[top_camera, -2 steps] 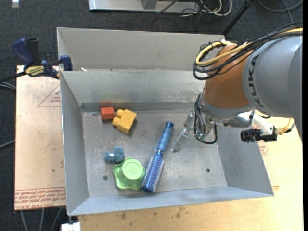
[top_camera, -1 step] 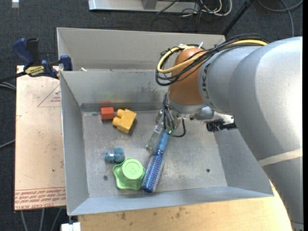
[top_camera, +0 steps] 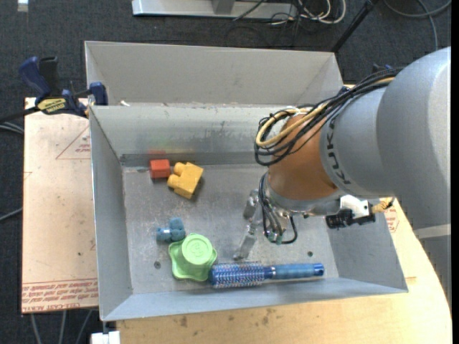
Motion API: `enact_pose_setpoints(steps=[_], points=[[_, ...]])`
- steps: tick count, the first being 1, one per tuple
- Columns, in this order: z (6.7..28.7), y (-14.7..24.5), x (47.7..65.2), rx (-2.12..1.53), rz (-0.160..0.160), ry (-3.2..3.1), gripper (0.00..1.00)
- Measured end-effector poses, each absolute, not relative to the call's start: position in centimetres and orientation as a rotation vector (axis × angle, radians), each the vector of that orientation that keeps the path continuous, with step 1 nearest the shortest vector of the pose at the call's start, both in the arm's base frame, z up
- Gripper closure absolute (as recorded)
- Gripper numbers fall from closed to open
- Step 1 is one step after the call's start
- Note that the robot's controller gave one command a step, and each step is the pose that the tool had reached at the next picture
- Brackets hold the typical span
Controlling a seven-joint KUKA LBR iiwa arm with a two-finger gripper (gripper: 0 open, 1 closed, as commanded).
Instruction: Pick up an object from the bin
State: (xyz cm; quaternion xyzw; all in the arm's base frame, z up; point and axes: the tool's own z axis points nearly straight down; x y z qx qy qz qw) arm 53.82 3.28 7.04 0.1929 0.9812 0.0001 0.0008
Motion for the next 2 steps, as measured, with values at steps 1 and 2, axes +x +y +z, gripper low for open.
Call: enact_pose_setpoints(steps=[1, 2], points=[[15.3, 0.7, 50.3, 0.383, 0.001, 3.113, 0.0], [8.2, 0.4, 47.9, 0.185, 0.002, 3.134, 0.0]])
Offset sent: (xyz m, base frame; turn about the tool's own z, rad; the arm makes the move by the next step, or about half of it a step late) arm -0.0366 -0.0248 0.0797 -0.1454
